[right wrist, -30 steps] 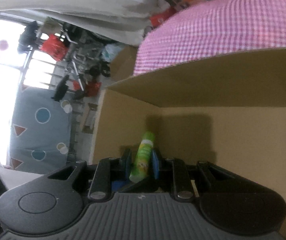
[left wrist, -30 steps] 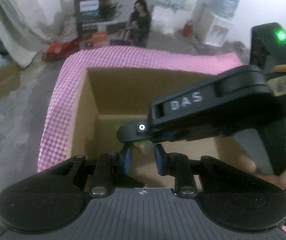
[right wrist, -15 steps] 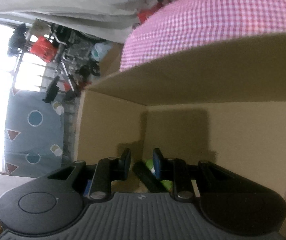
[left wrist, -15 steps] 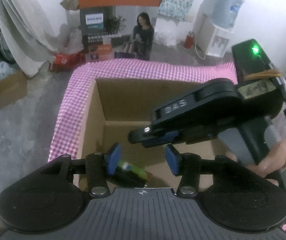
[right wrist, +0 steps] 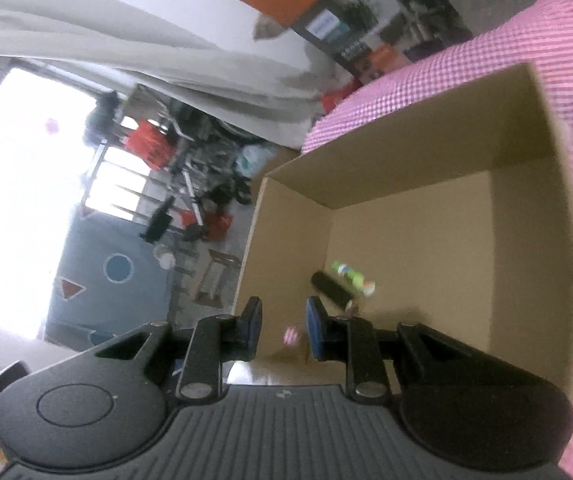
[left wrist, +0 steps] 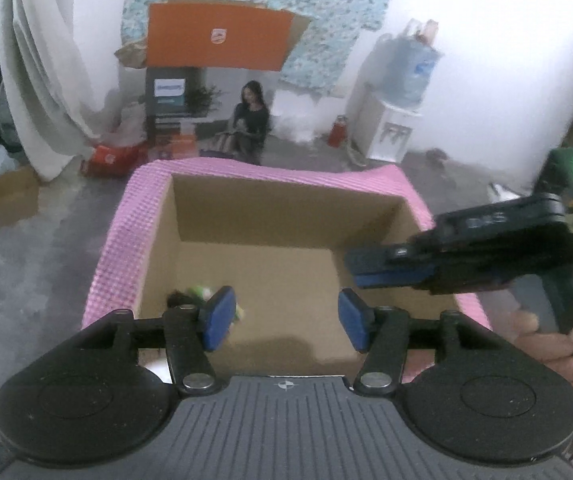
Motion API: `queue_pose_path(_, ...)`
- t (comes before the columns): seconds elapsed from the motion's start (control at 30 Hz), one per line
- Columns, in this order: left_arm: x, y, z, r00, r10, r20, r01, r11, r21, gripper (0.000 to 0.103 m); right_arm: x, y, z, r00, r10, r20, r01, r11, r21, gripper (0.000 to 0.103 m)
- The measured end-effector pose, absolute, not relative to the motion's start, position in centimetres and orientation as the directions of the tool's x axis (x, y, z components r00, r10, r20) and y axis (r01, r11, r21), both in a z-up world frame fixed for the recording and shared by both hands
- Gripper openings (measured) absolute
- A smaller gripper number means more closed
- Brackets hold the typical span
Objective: Organize rigid objects
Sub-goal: 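Lower the green battery into the box and open the right gripper, then grasp the remaining black cylinder in the pink cup with the right gripper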
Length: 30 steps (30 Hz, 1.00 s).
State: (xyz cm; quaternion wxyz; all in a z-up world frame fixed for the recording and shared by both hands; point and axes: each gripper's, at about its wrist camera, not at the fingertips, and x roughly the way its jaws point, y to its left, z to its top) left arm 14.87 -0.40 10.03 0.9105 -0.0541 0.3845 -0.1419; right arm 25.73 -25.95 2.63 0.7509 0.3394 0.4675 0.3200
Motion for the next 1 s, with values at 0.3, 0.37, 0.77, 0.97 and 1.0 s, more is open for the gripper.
queue_pose_path(0.3,9.2,-1.3,4.6,0.570,-0.354,-0.741,0.305,0.929,-0.209,0.058,16.3,-27.9,-0.9,0.333,0.836,-0.436,-0.080,0.485,0.871,0.026)
queue_pose_path(0.37,8.6,-1.6,2.8,0.540,-0.340,-0.770,0.320,0.929,-0.185,0.056,15.4,-27.6,-3.0,0.298,0.847,-0.439,-0.020,0.466,0.885,0.027)
queue_pose_path(0.77,9.6,-2.4,-2.0,0.486,-0.317,-0.814,0.386,0.914,-0.126,0.050,15.4,-23.6,-9.3,0.171,0.849,-0.500,0.200,0.467,0.861,0.055)
queue_pose_path(0.97,10.7,-3.4,-3.5,0.450,-0.329,-0.830,0.409,0.902,-0.136,0.046,16.5,-21.6,-9.7,0.131,0.831,-0.540,0.217,0.507,0.834,0.056)
queue_pose_path(1.0,10.9,-3.5,-3.6,0.445,-0.333,-0.831,0.412,0.901,-0.140,0.044,16.6,-21.3,-10.0,0.120,0.828,-0.548,0.219,0.516,0.828,0.056)
